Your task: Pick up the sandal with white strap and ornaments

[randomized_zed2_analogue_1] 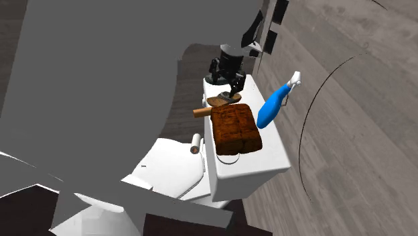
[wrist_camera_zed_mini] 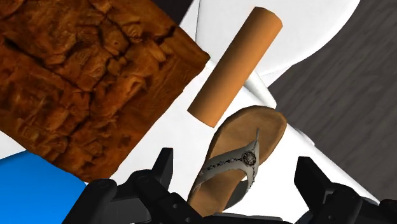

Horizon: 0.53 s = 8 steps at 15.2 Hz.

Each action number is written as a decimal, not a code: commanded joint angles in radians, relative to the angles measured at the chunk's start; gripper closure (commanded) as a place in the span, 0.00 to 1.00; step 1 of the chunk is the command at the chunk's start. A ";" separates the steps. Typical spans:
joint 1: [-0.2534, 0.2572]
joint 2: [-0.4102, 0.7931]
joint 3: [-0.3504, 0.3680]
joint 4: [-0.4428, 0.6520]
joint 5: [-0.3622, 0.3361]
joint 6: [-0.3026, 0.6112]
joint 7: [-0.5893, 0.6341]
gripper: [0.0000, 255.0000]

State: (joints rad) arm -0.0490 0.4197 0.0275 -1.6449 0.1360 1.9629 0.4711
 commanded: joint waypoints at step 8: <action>-0.008 0.158 -0.009 0.111 0.020 0.038 0.039 0.00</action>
State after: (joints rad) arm -0.0564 0.5698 0.0181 -1.5296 0.1553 1.9890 0.5123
